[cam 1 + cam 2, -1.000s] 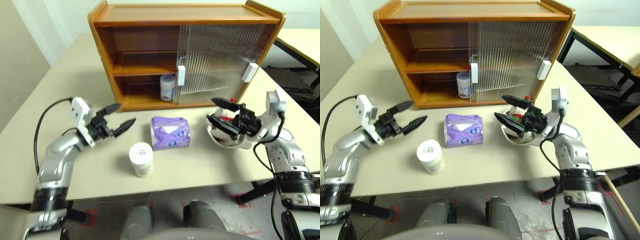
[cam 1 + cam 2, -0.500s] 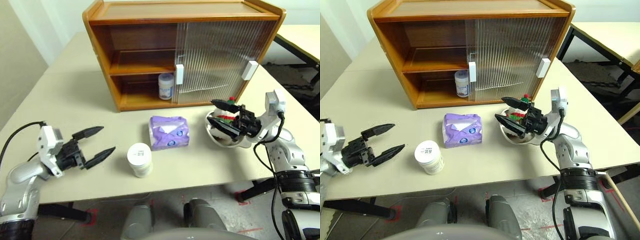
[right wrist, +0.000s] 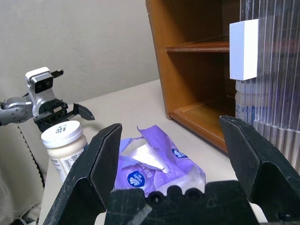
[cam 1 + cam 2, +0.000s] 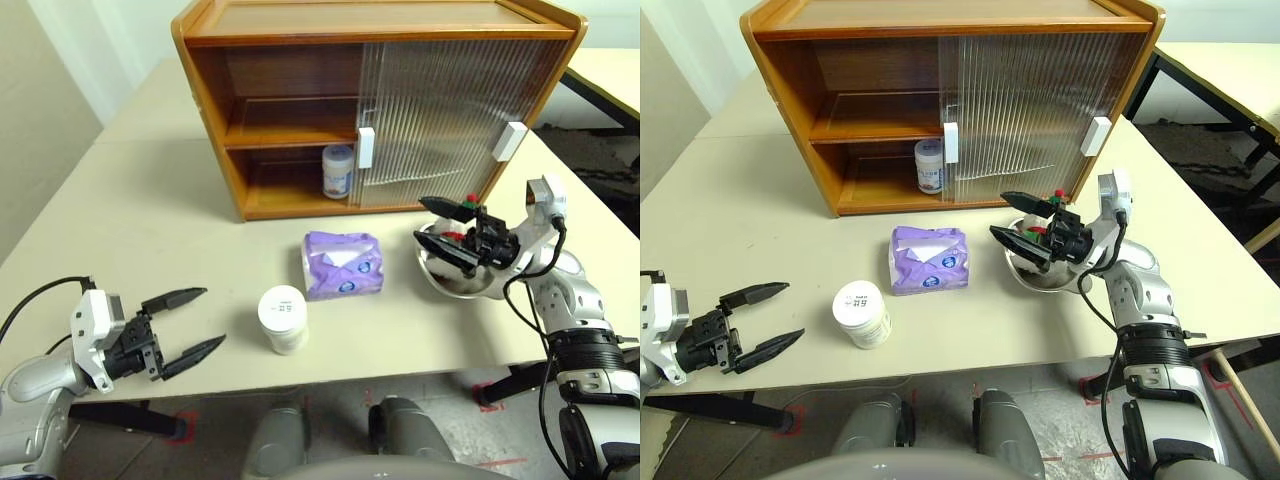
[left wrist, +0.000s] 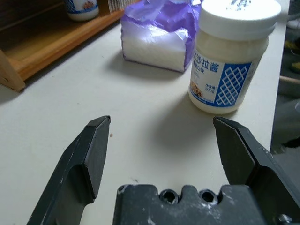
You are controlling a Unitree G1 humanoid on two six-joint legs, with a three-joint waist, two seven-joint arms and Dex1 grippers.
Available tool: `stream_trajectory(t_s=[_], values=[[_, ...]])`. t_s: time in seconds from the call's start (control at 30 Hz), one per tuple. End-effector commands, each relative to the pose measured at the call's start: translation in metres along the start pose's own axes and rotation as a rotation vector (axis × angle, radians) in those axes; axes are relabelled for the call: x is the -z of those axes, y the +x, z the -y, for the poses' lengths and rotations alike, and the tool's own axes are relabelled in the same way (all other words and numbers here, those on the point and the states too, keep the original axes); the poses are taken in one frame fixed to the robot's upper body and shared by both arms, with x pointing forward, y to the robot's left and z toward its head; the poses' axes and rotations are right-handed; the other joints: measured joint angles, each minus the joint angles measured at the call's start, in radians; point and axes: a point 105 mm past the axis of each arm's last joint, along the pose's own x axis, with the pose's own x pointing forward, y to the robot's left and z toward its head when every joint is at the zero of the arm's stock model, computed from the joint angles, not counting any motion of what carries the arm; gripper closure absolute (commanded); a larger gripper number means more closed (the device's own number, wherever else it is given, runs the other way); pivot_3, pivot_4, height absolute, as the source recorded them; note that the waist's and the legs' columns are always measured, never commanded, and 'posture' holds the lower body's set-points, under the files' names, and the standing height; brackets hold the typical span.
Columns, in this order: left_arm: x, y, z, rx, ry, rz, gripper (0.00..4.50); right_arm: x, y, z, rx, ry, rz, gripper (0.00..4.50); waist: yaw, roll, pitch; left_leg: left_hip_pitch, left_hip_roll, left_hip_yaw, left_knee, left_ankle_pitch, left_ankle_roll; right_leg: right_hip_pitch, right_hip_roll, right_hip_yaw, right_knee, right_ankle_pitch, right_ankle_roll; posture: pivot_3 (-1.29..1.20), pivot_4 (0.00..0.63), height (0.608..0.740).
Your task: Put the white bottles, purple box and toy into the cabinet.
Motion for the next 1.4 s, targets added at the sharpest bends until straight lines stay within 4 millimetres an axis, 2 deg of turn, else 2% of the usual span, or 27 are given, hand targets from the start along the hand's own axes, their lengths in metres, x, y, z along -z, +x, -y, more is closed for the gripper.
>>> stream_trajectory(t_s=[0.03,0.17,0.27,0.43,0.6,0.77,1.0,1.2,1.33,1.4], values=[[0.01,0.0,0.012,0.08,0.0,-0.047,0.06,0.001,0.0,0.0,-0.01,-0.005,-0.011,0.0,0.0,0.0,0.0,0.0,0.0,0.0,-0.001,0.0,0.0,0.0,0.0,0.0,0.0,0.0,0.0,0.16,0.033,0.74],[0.014,0.006,0.02,0.15,0.016,-0.044,0.06,0.0,0.003,0.0,-0.017,-0.005,-0.011,0.0,0.001,0.0,0.0,0.001,0.0,0.0,-0.005,0.0,0.0,0.0,-0.001,0.0,-0.002,-0.001,-0.001,0.16,0.033,0.74],[0.016,0.018,0.026,0.222,0.056,-0.043,0.06,-0.001,0.005,0.0,-0.024,-0.005,-0.012,0.0,0.002,0.0,0.0,0.001,0.0,0.0,-0.007,0.0,0.0,0.0,-0.001,-0.002,-0.003,-0.001,-0.002,0.16,0.033,0.74],[0.012,0.038,0.027,0.232,0.073,0.001,0.06,-0.005,0.006,-0.001,-0.021,-0.012,-0.011,0.0,0.003,0.0,0.0,0.0,0.0,0.0,-0.009,0.0,0.0,0.0,-0.001,-0.003,-0.005,0.0,-0.004,0.15,0.034,0.74],[0.015,0.056,0.026,0.247,0.051,0.014,0.06,-0.006,0.004,-0.004,-0.009,-0.011,-0.015,0.0,0.002,0.0,0.0,0.0,-0.001,0.0,-0.009,0.001,0.002,0.0,-0.001,-0.003,-0.006,0.0,-0.004,0.13,0.038,0.74],[0.012,0.077,0.034,0.318,0.029,0.04,0.06,-0.007,0.004,-0.005,-0.005,-0.01,-0.019,0.0,0.001,0.0,0.001,0.0,-0.001,0.0,-0.009,0.001,0.002,0.0,-0.001,-0.003,-0.006,0.0,-0.003,0.13,0.039,0.74],[0.006,0.095,0.04,0.371,-0.012,0.057,0.06,-0.005,0.0,-0.005,0.008,-0.007,-0.022,0.0,-0.001,0.0,0.001,0.0,-0.001,-0.001,-0.009,0.002,0.004,0.0,0.001,-0.003,-0.006,0.0,-0.003,0.11,0.042,0.74],[-0.002,0.099,0.045,0.397,-0.05,0.059,0.06,-0.004,-0.001,-0.006,0.012,-0.006,-0.028,0.0,-0.003,-0.002,0.003,0.0,-0.001,-0.001,-0.009,0.002,0.004,0.0,0.001,-0.003,-0.006,0.0,-0.003,0.1,0.043,0.74],[-0.008,0.101,0.045,0.387,-0.088,0.064,1.33,-0.006,0.003,-0.006,0.014,-0.012,-0.025,0.0,-0.003,-0.002,0.004,0.0,-0.001,-0.001,-0.009,0.002,0.004,0.0,0.001,-0.003,-0.006,0.0,-0.003,0.1,0.041,0.74],[-0.012,0.101,0.043,0.371,-0.104,0.07,1.44,-0.006,0.003,-0.006,0.015,-0.012,-0.025,0.0,-0.003,-0.002,0.004,0.0,-0.001,-0.001,-0.009,0.002,0.004,0.0,0.001,-0.003,-0.006,0.0,-0.002,0.1,0.038,0.74]])
